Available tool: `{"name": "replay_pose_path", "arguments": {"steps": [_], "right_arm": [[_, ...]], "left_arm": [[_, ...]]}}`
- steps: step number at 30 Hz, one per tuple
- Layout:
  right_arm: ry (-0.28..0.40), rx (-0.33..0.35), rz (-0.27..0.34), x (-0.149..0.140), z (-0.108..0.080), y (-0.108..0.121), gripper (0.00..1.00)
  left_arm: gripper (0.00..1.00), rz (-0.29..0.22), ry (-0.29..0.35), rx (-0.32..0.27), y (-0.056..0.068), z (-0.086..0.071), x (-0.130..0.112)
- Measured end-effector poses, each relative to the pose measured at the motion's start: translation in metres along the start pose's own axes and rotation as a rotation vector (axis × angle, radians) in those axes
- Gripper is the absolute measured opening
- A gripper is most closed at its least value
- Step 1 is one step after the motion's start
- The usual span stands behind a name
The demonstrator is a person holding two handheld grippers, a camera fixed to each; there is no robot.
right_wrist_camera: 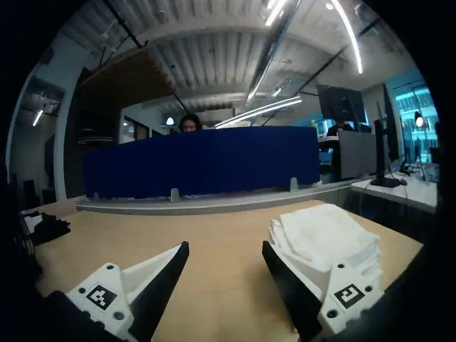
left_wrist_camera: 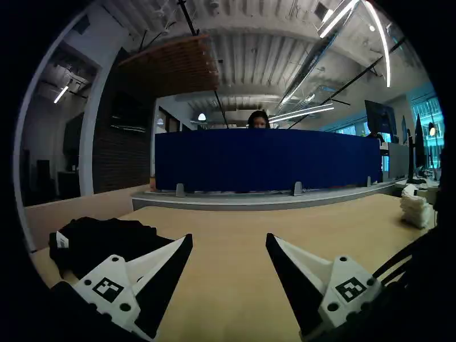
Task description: Fold towel
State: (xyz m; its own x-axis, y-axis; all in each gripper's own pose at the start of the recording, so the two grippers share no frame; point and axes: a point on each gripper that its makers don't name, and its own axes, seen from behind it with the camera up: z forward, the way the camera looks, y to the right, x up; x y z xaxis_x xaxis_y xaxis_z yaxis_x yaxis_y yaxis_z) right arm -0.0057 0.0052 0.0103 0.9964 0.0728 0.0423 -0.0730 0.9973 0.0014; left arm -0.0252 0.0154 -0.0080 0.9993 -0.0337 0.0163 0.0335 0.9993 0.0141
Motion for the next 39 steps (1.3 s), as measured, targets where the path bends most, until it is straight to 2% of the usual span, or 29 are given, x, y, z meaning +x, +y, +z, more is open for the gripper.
{"name": "replay_pose_path", "arguments": {"steps": [11,20,39], "right_arm": [[0.048,0.001,-0.045,0.0040,-0.0093,-0.0008,0.99],[0.045,0.016,-0.077,0.0012,-0.0082,-0.0060,0.99],[0.043,0.016,-0.076,-0.0013,-0.0042,-0.0047,1.00]], "left_arm": [[0.95,0.000,0.000,0.000,-0.0003,-0.0003,0.0002],[0.96,0.000,0.000,0.000,-0.0004,0.0009,0.0009],[0.95,0.001,0.001,0.000,-0.0023,0.0000,0.0001]]}}
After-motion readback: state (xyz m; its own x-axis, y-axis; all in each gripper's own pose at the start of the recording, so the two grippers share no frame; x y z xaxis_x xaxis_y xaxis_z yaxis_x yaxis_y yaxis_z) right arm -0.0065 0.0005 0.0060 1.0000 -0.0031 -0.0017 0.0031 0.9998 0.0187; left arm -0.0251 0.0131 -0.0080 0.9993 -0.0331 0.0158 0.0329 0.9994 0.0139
